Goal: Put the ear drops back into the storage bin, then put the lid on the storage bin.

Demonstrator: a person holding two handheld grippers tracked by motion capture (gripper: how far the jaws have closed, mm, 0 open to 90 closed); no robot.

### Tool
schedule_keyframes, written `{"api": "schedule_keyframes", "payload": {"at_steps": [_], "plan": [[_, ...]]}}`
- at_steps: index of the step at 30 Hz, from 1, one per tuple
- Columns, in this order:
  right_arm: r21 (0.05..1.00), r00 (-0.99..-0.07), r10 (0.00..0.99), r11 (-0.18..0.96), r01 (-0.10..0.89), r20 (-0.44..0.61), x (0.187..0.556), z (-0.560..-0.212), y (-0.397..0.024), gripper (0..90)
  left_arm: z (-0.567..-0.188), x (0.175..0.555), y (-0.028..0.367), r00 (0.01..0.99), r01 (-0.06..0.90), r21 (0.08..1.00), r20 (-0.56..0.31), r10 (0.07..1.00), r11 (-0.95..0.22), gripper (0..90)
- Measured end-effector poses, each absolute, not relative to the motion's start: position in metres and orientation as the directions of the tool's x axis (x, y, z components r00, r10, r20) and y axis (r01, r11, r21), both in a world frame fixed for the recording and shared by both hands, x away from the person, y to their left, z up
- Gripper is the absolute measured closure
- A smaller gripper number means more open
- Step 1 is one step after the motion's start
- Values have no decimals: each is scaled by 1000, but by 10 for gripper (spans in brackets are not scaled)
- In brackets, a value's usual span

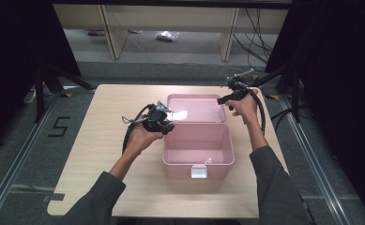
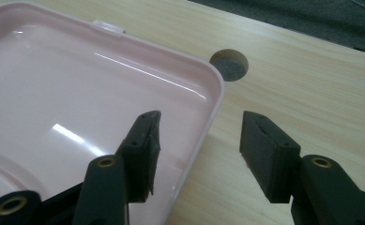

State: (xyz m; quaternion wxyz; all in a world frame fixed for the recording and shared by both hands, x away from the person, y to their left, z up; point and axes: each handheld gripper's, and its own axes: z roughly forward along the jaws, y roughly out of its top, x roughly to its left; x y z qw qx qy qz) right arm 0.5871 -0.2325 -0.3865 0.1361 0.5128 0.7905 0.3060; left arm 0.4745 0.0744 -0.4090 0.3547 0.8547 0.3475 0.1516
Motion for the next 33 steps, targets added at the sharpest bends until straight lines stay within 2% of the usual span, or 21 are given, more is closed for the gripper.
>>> {"api": "schedule_keyframes", "payload": {"at_steps": [1, 5, 9, 10, 12, 16, 17, 19, 33], "plan": [[632, -443, 894, 305, 712, 67, 588, -387, -234, 492, -409, 474, 74, 713, 486, 711, 13, 701, -508, 770], [624, -430, 898, 282, 729, 96, 590, -388, -234, 503, -409, 475, 75, 714, 485, 712, 12, 700, -508, 771], [624, -421, 904, 287, 727, 75, 590, -389, -233, 513, -409, 475, 75, 715, 484, 712, 13, 699, -508, 771], [606, -401, 909, 255, 754, 116, 589, -389, -230, 516, -409, 475, 75, 715, 484, 712, 13, 699, -508, 771], [627, -433, 899, 297, 720, 71, 592, -391, -233, 521, -409, 475, 75, 715, 484, 712, 13, 699, -509, 771], [619, -435, 897, 299, 726, 78, 594, -395, -230, 535, -409, 475, 75, 716, 483, 713, 12, 698, -508, 771], [612, -413, 906, 275, 741, 93, 593, -395, -228, 538, -409, 475, 75, 717, 483, 713, 12, 697, -508, 772], [613, -425, 903, 302, 730, 62, 595, -397, -228, 541, -409, 475, 75, 716, 482, 715, 11, 698, -507, 772], [588, -408, 910, 293, 754, 70, 601, -407, -219, 598, -409, 475, 75, 720, 476, 717, 15, 694, -509, 772]]}}
